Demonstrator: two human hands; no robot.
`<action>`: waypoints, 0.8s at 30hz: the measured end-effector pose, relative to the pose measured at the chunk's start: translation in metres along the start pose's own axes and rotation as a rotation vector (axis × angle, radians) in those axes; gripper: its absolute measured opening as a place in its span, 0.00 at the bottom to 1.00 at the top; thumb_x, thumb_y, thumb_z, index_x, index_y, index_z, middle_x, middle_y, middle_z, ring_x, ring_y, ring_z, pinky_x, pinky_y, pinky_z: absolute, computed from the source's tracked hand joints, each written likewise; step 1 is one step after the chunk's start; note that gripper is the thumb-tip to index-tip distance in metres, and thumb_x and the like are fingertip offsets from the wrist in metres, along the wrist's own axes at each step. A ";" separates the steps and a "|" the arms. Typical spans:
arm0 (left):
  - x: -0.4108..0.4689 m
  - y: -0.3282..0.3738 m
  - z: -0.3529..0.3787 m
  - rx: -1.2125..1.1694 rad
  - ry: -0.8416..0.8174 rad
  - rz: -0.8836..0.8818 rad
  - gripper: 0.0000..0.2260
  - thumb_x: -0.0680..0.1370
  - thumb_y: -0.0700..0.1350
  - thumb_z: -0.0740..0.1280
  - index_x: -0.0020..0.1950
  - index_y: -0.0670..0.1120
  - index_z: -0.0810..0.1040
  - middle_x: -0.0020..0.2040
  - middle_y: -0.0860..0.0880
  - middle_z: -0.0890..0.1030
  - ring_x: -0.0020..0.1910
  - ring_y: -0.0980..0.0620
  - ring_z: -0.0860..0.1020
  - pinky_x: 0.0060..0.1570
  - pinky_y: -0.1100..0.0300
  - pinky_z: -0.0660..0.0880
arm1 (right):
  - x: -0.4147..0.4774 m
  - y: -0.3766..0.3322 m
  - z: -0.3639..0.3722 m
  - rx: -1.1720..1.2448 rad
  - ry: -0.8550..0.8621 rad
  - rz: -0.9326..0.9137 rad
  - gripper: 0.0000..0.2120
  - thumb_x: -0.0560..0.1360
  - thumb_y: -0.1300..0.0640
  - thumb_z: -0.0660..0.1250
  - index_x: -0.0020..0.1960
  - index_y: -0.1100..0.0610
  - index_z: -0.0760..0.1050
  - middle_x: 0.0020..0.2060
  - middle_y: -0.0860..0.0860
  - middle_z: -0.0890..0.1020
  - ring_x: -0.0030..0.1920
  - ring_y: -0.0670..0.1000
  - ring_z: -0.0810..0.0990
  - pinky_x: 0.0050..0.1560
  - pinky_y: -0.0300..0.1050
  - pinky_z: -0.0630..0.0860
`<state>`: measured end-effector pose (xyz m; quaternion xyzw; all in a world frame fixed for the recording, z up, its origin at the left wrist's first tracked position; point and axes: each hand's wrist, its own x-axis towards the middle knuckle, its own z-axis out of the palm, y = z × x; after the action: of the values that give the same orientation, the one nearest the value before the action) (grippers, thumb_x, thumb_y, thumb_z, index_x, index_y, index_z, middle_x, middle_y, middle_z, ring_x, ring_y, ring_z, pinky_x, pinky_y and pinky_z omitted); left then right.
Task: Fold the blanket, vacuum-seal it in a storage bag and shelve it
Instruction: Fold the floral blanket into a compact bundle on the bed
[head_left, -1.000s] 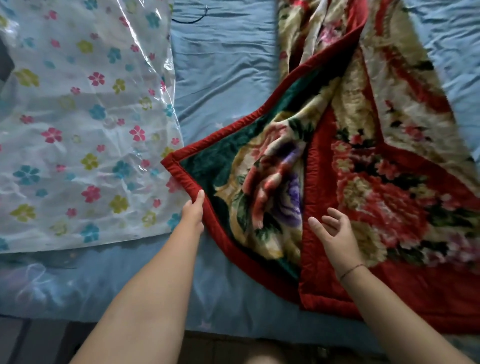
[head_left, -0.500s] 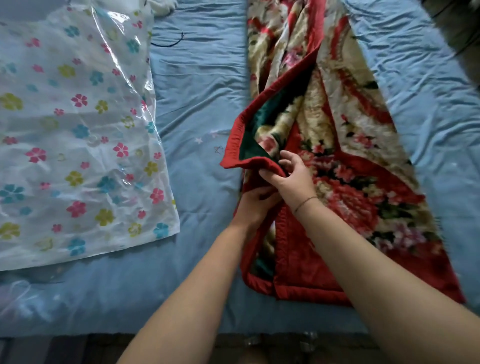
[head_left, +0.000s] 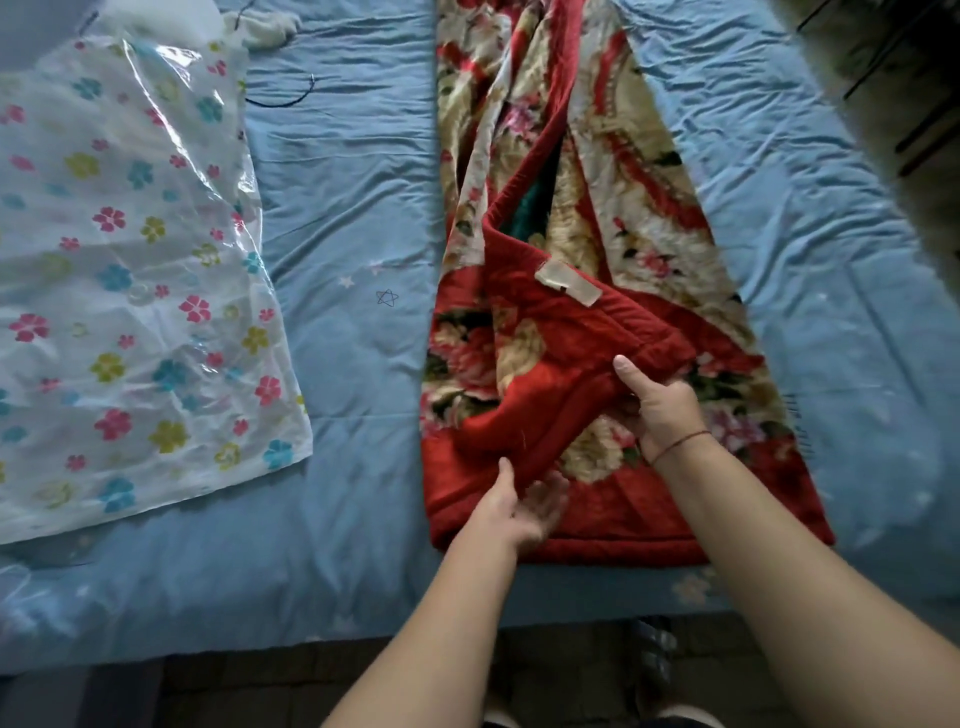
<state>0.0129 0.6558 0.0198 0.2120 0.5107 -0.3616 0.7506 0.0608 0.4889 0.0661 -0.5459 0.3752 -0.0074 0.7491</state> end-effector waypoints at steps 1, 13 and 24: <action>0.004 -0.007 0.004 -0.144 0.036 0.065 0.20 0.79 0.55 0.63 0.47 0.36 0.74 0.35 0.36 0.81 0.23 0.44 0.80 0.20 0.52 0.77 | 0.001 -0.002 -0.014 0.023 -0.002 0.014 0.02 0.75 0.62 0.70 0.44 0.58 0.78 0.29 0.46 0.84 0.30 0.45 0.83 0.29 0.41 0.80; 0.068 -0.161 0.048 -0.105 0.150 0.184 0.04 0.77 0.41 0.68 0.46 0.42 0.75 0.42 0.42 0.78 0.40 0.46 0.77 0.19 0.58 0.76 | 0.020 -0.004 -0.280 0.006 0.082 0.017 0.24 0.58 0.55 0.81 0.52 0.57 0.79 0.39 0.45 0.86 0.38 0.44 0.84 0.42 0.41 0.83; 0.111 -0.151 -0.011 0.049 0.564 0.284 0.25 0.78 0.48 0.68 0.72 0.38 0.68 0.69 0.40 0.73 0.64 0.40 0.75 0.53 0.60 0.77 | 0.057 0.068 -0.325 -0.298 0.186 0.430 0.19 0.75 0.69 0.68 0.65 0.67 0.72 0.52 0.60 0.80 0.48 0.57 0.79 0.52 0.47 0.78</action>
<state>-0.0843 0.5290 -0.0789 0.3914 0.6552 -0.1923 0.6169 -0.1108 0.2284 -0.0610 -0.5551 0.5466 0.1569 0.6071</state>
